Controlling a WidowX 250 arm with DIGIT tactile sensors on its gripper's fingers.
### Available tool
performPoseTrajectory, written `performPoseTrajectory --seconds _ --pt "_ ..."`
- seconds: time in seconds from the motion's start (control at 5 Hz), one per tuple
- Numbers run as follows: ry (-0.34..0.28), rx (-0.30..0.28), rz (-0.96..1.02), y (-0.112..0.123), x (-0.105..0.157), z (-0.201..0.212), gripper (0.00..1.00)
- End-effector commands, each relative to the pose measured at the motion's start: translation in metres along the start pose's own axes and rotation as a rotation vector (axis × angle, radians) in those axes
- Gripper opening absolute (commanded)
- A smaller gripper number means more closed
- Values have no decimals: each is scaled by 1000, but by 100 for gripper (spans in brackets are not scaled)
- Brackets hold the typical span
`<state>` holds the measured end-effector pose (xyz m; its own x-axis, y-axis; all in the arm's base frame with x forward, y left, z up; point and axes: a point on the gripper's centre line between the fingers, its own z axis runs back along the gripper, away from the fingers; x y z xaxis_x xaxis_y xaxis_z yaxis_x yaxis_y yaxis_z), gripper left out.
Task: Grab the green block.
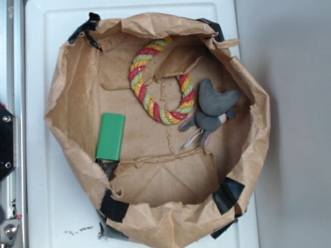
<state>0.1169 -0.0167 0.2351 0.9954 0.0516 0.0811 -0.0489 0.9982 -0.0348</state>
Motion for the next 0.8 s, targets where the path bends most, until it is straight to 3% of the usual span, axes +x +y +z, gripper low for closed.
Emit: performPoseTrajectory --seconds 0.0,0.2,0.4,0.6 --pt "34 37 166 -16 56 -6 100" --pt "5 19 301 -9 76 -12 100" --pt "-112 -46 547 10 90 -25 100" --pt "-112 -46 547 10 90 -25 100"
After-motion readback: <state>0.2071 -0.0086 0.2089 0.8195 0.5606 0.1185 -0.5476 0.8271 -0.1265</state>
